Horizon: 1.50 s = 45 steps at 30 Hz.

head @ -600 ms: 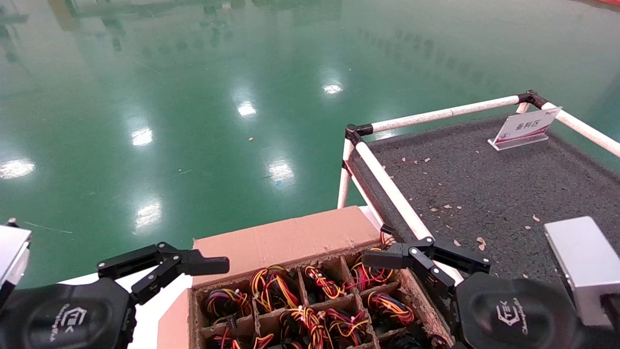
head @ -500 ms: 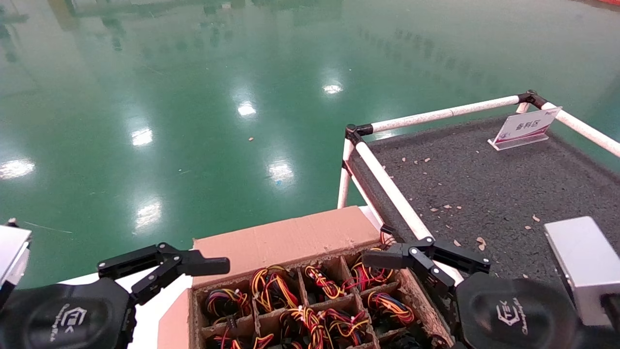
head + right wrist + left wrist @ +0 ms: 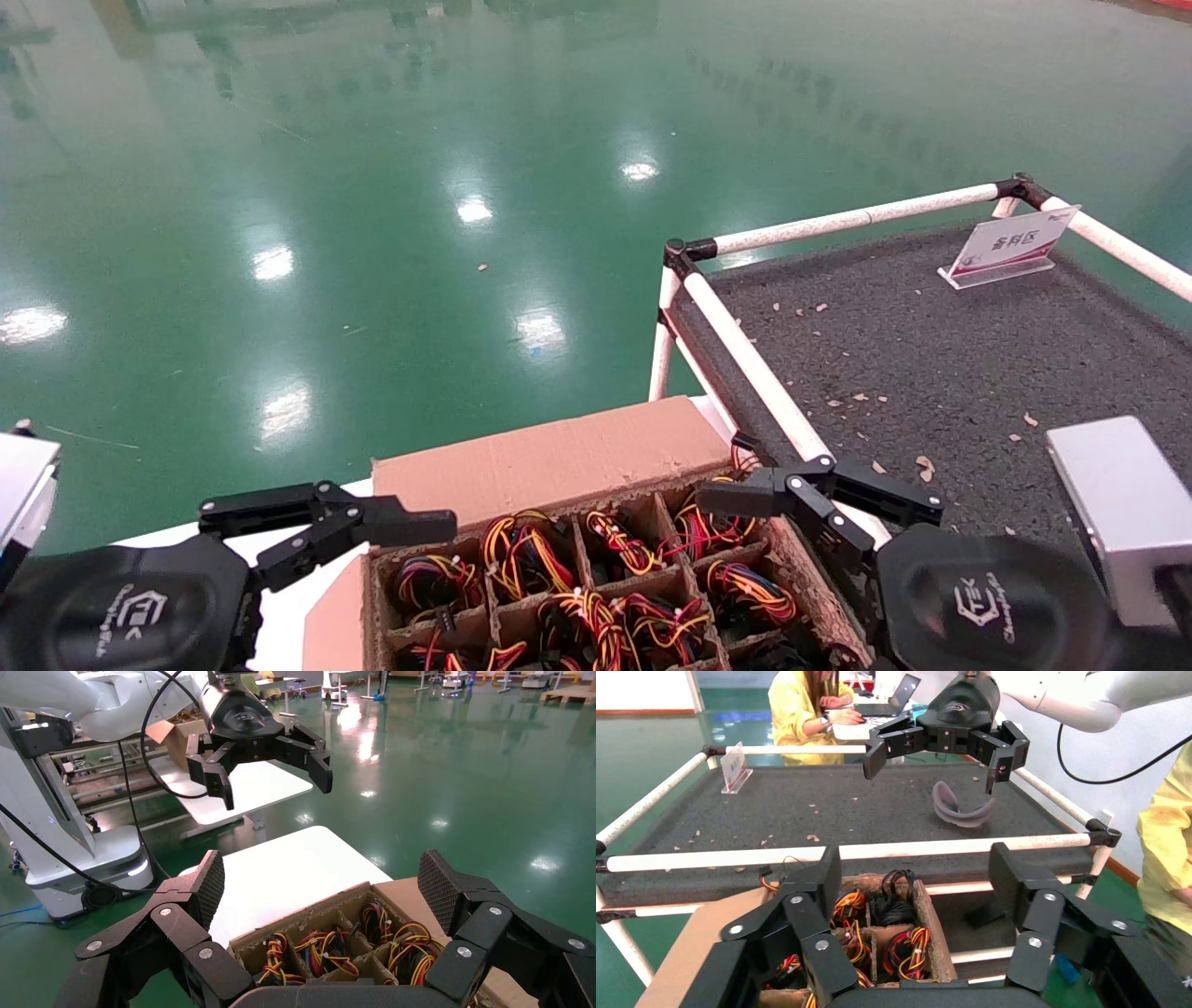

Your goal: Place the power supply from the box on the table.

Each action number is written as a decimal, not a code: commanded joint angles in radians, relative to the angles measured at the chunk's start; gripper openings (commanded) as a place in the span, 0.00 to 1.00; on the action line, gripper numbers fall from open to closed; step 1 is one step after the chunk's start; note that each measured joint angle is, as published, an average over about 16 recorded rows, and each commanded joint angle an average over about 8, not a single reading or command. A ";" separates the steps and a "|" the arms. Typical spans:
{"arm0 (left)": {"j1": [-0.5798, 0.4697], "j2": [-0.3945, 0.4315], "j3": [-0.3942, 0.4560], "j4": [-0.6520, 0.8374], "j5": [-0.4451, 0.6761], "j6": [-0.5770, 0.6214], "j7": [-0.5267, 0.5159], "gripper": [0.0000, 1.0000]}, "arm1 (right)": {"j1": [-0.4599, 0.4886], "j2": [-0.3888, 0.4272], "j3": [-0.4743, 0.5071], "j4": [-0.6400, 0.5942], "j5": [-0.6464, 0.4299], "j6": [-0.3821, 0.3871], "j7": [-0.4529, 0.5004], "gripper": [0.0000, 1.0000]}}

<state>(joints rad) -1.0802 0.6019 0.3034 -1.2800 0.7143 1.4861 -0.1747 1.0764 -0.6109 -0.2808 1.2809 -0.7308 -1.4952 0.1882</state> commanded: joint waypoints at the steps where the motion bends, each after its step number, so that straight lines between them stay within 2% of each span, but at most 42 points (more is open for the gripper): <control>1: 0.000 0.000 0.000 0.000 0.000 0.000 0.000 0.00 | 0.000 0.000 0.000 0.000 0.000 0.000 0.000 1.00; 31: 0.000 0.000 0.000 0.000 0.000 0.000 0.000 0.00 | 0.000 0.000 0.000 0.000 0.000 0.000 0.000 1.00; 32: 0.000 0.000 0.000 0.000 0.000 0.000 0.000 0.02 | 0.000 0.000 0.000 0.000 0.000 0.000 0.000 1.00; 40: 0.000 0.000 0.000 0.000 0.000 0.000 0.000 0.99 | -0.001 0.000 0.000 0.000 -0.001 0.001 0.000 1.00; 45: 0.000 0.000 0.000 0.000 0.000 0.000 0.000 1.00 | -0.004 -0.006 -0.014 -0.021 -0.032 0.019 0.003 1.00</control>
<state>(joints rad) -1.0804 0.6019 0.3035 -1.2797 0.7143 1.4862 -0.1745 1.0756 -0.6187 -0.3012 1.2461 -0.7775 -1.4770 0.1872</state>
